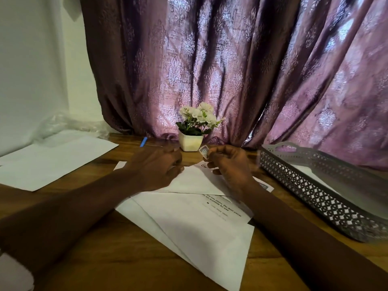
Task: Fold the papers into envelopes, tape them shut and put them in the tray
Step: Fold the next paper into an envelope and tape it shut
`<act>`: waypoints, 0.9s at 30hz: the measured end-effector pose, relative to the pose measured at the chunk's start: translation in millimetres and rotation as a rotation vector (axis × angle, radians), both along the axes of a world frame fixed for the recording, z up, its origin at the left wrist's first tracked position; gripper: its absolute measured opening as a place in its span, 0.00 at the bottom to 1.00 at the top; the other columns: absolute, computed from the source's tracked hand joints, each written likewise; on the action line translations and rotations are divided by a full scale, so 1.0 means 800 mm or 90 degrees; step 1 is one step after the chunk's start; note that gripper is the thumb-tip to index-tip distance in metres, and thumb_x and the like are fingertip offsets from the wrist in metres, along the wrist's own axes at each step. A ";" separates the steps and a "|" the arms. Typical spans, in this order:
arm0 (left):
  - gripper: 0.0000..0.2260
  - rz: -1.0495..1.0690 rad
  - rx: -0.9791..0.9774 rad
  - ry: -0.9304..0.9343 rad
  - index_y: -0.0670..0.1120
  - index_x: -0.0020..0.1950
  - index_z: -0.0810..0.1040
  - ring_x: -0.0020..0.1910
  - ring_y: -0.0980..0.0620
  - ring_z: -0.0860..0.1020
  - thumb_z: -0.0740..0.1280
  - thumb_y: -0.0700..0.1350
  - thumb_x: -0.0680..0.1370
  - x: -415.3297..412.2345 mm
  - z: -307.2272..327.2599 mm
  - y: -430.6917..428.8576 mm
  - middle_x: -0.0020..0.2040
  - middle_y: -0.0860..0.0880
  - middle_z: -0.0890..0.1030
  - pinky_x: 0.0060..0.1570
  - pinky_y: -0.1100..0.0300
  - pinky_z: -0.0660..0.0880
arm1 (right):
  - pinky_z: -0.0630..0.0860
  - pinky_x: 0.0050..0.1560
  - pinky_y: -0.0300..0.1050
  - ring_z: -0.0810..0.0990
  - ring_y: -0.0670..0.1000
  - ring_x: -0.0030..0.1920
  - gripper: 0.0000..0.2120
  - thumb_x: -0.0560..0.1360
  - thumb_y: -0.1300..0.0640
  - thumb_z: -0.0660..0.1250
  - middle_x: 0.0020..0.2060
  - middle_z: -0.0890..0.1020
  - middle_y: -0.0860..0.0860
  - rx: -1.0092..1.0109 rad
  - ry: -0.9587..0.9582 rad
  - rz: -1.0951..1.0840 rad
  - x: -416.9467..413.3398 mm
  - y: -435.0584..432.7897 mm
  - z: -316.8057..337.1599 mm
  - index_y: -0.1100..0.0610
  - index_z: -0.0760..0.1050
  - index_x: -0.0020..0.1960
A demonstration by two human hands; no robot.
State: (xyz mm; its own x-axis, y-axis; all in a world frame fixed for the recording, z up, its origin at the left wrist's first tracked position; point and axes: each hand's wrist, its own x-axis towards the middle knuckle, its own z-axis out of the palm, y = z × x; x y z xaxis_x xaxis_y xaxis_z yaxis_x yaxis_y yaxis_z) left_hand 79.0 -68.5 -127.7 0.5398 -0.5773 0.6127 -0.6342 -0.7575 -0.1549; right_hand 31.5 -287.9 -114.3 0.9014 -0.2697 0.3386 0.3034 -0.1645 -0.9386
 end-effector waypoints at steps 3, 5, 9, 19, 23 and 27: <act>0.16 0.002 0.029 -0.006 0.53 0.56 0.79 0.54 0.49 0.78 0.57 0.60 0.81 0.001 -0.001 -0.002 0.57 0.52 0.79 0.49 0.54 0.74 | 0.75 0.32 0.40 0.79 0.49 0.36 0.02 0.76 0.63 0.75 0.41 0.86 0.57 -0.012 0.025 -0.039 0.001 -0.007 0.003 0.62 0.84 0.47; 0.16 0.004 0.035 0.009 0.53 0.56 0.79 0.53 0.48 0.79 0.56 0.60 0.82 0.001 -0.001 -0.003 0.57 0.51 0.79 0.50 0.52 0.77 | 0.72 0.26 0.37 0.77 0.46 0.30 0.03 0.74 0.65 0.76 0.35 0.85 0.55 -0.030 0.061 -0.065 0.003 -0.015 0.005 0.61 0.84 0.42; 0.16 0.003 0.030 0.027 0.53 0.54 0.80 0.51 0.48 0.80 0.56 0.59 0.82 0.001 0.000 -0.003 0.53 0.51 0.81 0.49 0.50 0.77 | 0.64 0.21 0.36 0.69 0.50 0.21 0.07 0.72 0.66 0.77 0.26 0.78 0.57 -0.059 0.196 -0.090 0.004 -0.030 0.007 0.65 0.81 0.36; 0.16 0.011 0.015 0.028 0.54 0.58 0.80 0.52 0.50 0.80 0.56 0.59 0.82 0.006 -0.006 -0.001 0.54 0.52 0.82 0.48 0.54 0.77 | 0.77 0.31 0.42 0.78 0.48 0.27 0.09 0.69 0.57 0.82 0.33 0.87 0.55 -0.176 0.211 -0.131 0.010 -0.022 -0.002 0.62 0.87 0.38; 0.16 0.007 0.018 0.028 0.53 0.57 0.80 0.52 0.50 0.80 0.57 0.58 0.83 0.006 -0.006 -0.002 0.55 0.50 0.82 0.48 0.54 0.76 | 0.82 0.41 0.50 0.81 0.52 0.32 0.10 0.67 0.55 0.82 0.32 0.87 0.55 -0.225 0.194 -0.168 0.012 -0.017 -0.006 0.61 0.86 0.34; 0.16 0.022 0.022 0.033 0.53 0.57 0.80 0.53 0.48 0.79 0.56 0.58 0.82 0.005 -0.004 -0.004 0.57 0.50 0.80 0.50 0.52 0.77 | 0.75 0.32 0.43 0.76 0.47 0.24 0.13 0.66 0.53 0.81 0.27 0.85 0.53 -0.261 0.184 -0.204 0.012 -0.013 -0.007 0.56 0.84 0.27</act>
State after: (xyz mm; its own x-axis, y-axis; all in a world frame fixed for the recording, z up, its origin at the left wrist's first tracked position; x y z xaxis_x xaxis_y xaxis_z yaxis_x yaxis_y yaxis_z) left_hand 82.8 -71.8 -131.2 0.5903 -0.5777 0.5638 -0.6152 -0.7741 -0.1491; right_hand 41.2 -298.2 -120.0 0.8682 -0.4423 0.2250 -0.0798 -0.5719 -0.8164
